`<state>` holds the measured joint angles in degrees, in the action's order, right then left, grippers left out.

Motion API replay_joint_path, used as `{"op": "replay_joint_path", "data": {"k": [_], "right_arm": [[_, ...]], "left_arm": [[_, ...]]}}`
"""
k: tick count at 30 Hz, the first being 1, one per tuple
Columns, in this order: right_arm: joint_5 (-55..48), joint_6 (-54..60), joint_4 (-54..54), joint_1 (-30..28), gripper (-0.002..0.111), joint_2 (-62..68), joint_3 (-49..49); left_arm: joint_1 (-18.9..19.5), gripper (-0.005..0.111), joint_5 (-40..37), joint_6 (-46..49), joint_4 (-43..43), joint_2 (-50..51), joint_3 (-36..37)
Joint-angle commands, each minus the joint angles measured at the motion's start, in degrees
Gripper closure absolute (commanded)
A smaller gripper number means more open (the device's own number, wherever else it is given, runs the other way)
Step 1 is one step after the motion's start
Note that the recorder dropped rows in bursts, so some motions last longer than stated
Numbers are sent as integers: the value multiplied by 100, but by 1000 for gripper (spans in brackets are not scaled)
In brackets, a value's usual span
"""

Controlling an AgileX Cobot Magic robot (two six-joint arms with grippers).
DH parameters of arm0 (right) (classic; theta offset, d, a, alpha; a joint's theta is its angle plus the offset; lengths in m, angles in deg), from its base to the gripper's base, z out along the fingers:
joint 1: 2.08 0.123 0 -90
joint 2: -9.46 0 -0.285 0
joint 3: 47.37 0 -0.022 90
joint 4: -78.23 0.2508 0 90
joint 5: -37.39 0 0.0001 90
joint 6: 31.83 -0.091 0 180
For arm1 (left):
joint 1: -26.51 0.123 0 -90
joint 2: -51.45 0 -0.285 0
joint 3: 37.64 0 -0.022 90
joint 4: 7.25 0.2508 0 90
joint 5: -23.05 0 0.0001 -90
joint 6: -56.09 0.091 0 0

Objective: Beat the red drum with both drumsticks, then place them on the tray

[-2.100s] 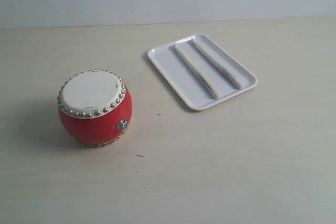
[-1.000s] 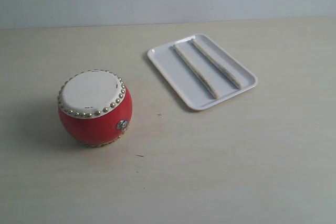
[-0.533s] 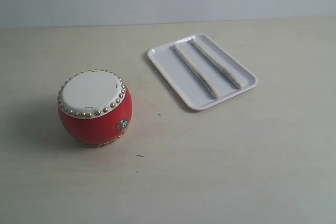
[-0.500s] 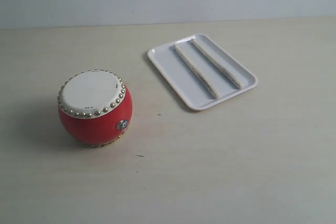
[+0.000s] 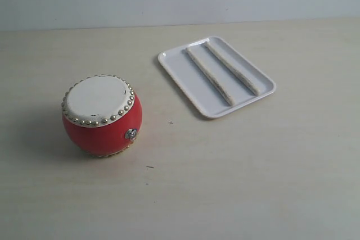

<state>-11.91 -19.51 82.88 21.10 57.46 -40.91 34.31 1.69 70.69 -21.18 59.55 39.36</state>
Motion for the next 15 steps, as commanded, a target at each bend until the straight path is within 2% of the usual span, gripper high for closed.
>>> {"op": "replay_joint_path", "data": {"k": [1, 9, 15], "right_arm": [[39, -20, -11, -18, 108, -30, 27], [-225, 0, 433, -1491, 108, -878, 397], [-246, 1, 77, -2400, 108, -1777, 903]], "left_arm": [[21, 107, 67, 18, -14, -31, 22], [21, 107, 67, 18, -14, -31, 22], [21, 107, 67, 18, -14, -31, 22]]}}
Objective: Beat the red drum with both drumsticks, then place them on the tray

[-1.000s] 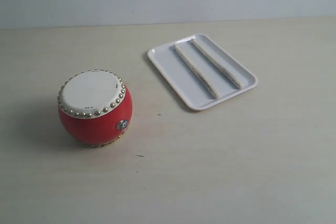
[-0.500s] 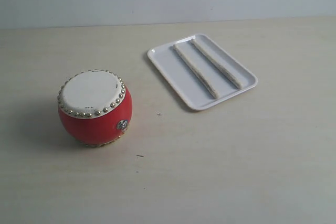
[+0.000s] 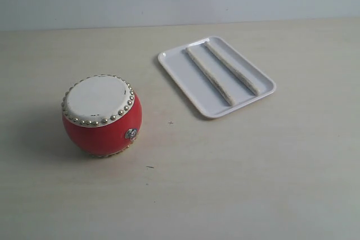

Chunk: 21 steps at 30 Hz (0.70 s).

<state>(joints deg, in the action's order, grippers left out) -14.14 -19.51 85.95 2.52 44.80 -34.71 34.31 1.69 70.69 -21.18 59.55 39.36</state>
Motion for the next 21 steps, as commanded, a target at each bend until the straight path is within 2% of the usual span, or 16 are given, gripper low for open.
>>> {"op": "replay_joint_path", "data": {"k": [1, 5, 10, 19, 21], "right_arm": [[-22, 5, -230, -650, 108, -615, 333], [-22, 92, -230, -1033, 108, -1039, 579], [484, 81, -71, -1060, 108, -1477, 1544], [4474, 90, 426, -1060, 108, -1754, 4669], [4513, 90, 427, -1060, 108, -1754, 5227]], "left_arm": [[21, 107, 67, 18, -14, -31, 22], [21, 107, 67, 18, -14, -31, 22], [21, 107, 67, 18, -14, -31, 22], [21, 107, 67, 18, -14, -31, 22], [21, 107, 67, 18, -14, -31, 22]]}}
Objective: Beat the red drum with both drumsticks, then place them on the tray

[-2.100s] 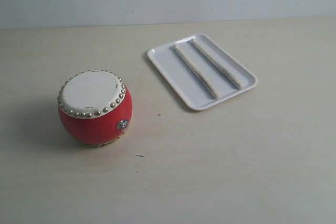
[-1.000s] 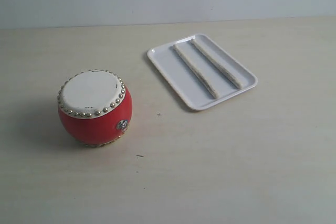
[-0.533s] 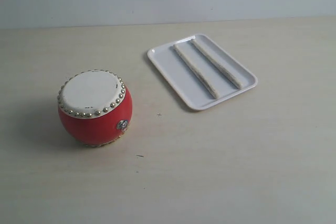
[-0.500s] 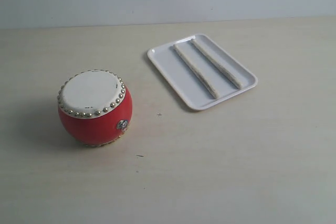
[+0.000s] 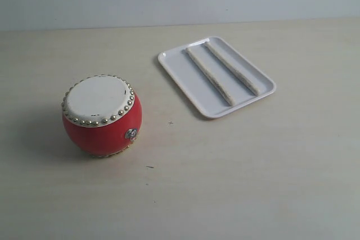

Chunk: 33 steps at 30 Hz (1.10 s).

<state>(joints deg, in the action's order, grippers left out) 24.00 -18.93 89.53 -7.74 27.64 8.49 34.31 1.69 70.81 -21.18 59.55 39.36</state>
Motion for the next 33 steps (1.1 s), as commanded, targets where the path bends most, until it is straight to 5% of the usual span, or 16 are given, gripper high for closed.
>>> {"op": "replay_joint_path", "data": {"k": [1, 14, 20, 33], "right_arm": [[709, 32, 69, -35, 108, -39, 1206], [568, -237, 17, -35, 108, -39, 2129], [257, -1577, -1370, -35, 108, -67, 2136], [223, -1601, -1273, -35, 108, -1039, 2136]], "left_arm": [[21, 107, 67, 6, -14, -31, 22], [21, 107, 67, 6, -14, -31, 22], [21, 107, 67, 6, -14, -31, 22], [21, 107, 67, 6, -14, -31, 22]]}}
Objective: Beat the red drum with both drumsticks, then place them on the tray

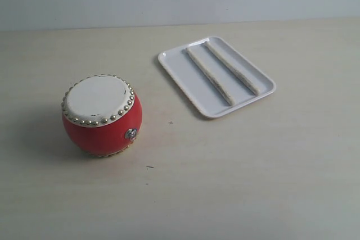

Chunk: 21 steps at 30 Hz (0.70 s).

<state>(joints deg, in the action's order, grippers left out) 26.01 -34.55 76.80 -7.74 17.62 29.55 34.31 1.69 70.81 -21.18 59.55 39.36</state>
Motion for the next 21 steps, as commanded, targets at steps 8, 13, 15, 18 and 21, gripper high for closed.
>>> {"op": "replay_joint_path", "data": {"k": [8, 13, 15, 18, 21], "right_arm": [[-475, -39, -21, -35, 108, -37, 30], [-475, -39, 0, -35, 108, -37, 30], [-475, -39, 0, -35, 108, -37, 30], [-475, -39, 0, -35, 108, -37, 30], [-475, -39, 0, -35, 108, -37, 30]], "left_arm": [[21, 107, 67, 6, -14, -31, 22], [21, 107, 67, 6, -14, -31, 22], [21, 107, 67, 6, -14, -31, 22], [21, 107, 67, 6, -14, -31, 22], [21, 107, 67, 6, -14, -31, 22]]}}
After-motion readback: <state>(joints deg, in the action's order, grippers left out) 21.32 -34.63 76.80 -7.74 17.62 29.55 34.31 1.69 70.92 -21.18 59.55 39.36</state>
